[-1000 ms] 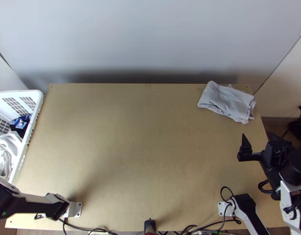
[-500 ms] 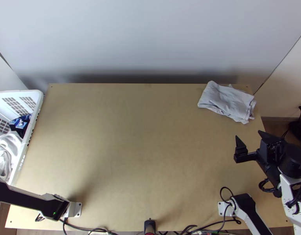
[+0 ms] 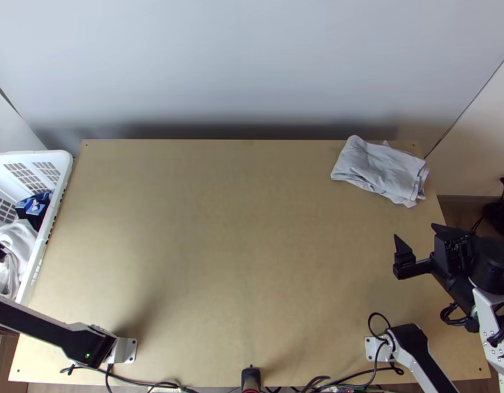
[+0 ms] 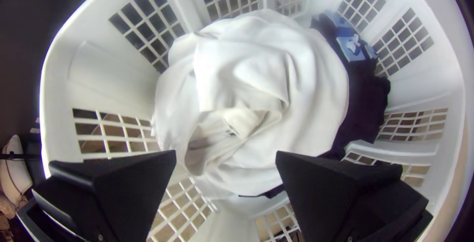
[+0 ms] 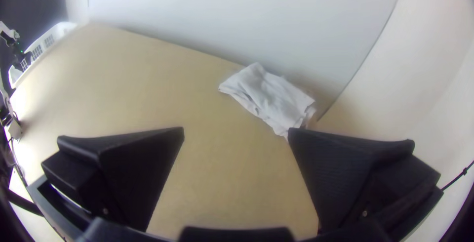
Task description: Fold the t-shirt
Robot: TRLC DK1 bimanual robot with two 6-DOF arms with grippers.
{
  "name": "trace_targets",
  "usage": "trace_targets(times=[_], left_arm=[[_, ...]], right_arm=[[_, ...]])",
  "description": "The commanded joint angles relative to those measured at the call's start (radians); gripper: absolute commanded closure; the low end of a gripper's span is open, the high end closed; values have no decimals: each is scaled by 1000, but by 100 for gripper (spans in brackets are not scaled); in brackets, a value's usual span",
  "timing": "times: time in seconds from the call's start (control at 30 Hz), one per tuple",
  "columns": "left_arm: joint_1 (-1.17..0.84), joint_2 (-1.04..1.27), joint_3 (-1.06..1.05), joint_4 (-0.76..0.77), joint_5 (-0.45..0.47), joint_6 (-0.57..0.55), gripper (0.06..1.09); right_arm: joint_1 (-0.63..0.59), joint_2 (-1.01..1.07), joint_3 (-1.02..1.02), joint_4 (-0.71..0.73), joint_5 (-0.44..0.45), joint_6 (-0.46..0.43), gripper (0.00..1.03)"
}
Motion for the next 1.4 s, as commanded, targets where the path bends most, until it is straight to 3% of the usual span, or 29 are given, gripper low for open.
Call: trace_targets(times=[0.0, 0.4, 0.7, 0.77, 0.8, 0.83, 0.87, 0.9, 1.13, 1.37], left_arm=[[-27, 115, 112, 86, 13, 59, 11], [-72, 287, 344, 36, 26, 79, 10], [-69, 365, 367, 34, 26, 133, 13], [-66, 379, 365, 34, 26, 146, 41], [-61, 379, 361, 40, 26, 148, 45], [-57, 380, 356, 47, 34, 153, 59], [-57, 383, 356, 51, 45, 180, 85], [-61, 386, 356, 53, 50, 206, 105], [-46, 320, 316, 57, 103, 199, 105], [-112, -126, 194, -42, 316, 189, 105]], right_arm=[[-7, 9, 35, -46, -2, -24, 5], [-70, 52, 39, -54, -4, -17, 5], [-111, 97, 64, -56, -5, -13, 5], [-119, 108, 74, -56, -5, -8, 5], [-121, 112, 78, -56, -4, -7, 5], [-122, 117, 82, -56, -4, -4, 5], [-124, 120, 85, -54, -5, -2, 5], [-127, 125, 90, -56, -5, -2, 5], [-136, 134, 102, -56, -5, 7, 5], [-136, 118, 93, -56, -5, 18, 5]])
